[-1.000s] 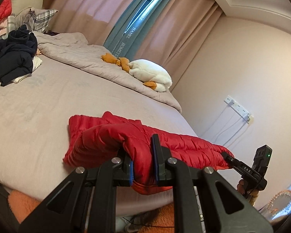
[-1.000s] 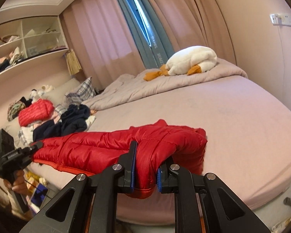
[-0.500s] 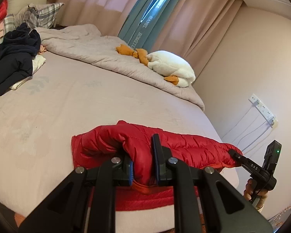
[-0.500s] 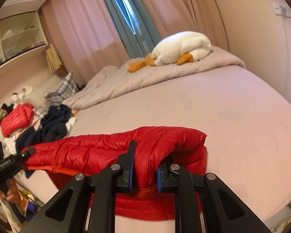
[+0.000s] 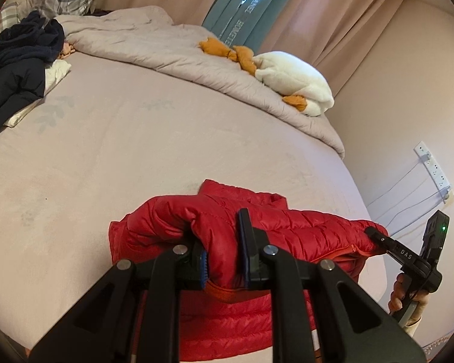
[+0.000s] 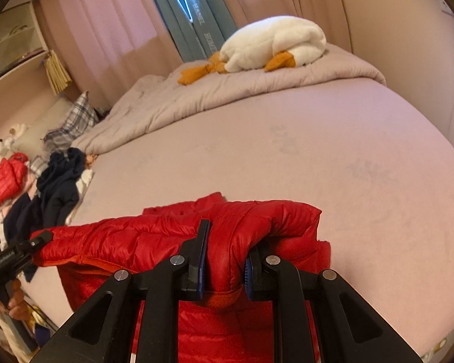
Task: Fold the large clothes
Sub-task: 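Fold the held hem over toward the collar with both tools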
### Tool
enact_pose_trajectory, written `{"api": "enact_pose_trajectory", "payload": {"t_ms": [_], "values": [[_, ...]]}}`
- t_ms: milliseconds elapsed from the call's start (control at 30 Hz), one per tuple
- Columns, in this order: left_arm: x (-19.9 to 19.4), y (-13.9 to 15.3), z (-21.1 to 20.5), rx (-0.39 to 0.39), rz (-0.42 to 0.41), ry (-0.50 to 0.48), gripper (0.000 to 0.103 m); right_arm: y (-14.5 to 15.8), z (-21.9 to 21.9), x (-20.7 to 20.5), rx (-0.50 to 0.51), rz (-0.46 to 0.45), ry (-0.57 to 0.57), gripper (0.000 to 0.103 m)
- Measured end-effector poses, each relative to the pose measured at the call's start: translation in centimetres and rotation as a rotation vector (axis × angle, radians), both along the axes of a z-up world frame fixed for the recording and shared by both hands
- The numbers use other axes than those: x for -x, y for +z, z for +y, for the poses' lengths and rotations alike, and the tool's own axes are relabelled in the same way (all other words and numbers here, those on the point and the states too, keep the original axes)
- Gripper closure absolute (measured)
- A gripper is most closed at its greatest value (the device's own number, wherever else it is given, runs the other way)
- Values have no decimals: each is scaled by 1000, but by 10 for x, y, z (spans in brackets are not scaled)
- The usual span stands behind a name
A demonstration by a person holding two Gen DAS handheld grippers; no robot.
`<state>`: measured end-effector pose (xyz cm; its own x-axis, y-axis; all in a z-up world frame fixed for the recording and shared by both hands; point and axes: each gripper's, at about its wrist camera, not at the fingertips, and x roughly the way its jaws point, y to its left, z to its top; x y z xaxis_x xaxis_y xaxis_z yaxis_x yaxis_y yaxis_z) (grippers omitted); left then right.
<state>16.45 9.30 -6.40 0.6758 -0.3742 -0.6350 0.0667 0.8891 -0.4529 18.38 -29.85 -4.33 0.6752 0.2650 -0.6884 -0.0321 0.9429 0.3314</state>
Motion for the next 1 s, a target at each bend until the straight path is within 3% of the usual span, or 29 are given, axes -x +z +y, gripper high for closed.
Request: {"api": "enact_pose_trajectory", "payload": {"t_ms": [267, 333, 467, 500, 667, 733, 833, 900, 1000], "values": [[-26, -22, 1, 2, 56, 10, 82, -11, 7, -19, 28, 59, -14, 85], [-30, -24, -1, -9, 52, 11, 77, -13, 6, -26, 44, 64, -22, 82], [-29, -33, -5, -28, 31, 20, 71, -23, 15, -31, 140, 60, -51, 70], [-29, -36, -4, -25, 39, 23, 65, -25, 15, -31, 143, 68, -49, 69], [-30, -34, -2, -38, 33, 16, 54, -26, 15, -29, 149, 72, -46, 63], [-27, -29, 0, -31, 14, 27, 39, -24, 12, -30, 137, 71, -48, 55], [-22, -17, 4, -36, -34, 46, 24, -17, 9, -29, 130, 49, -54, 45], [-19, -8, 6, -78, -72, 61, 21, -10, 5, -27, 124, 28, -61, 33], [-18, -2, 14, -109, -87, 88, 21, -1, -1, -23, 130, -13, -76, 30]]}}
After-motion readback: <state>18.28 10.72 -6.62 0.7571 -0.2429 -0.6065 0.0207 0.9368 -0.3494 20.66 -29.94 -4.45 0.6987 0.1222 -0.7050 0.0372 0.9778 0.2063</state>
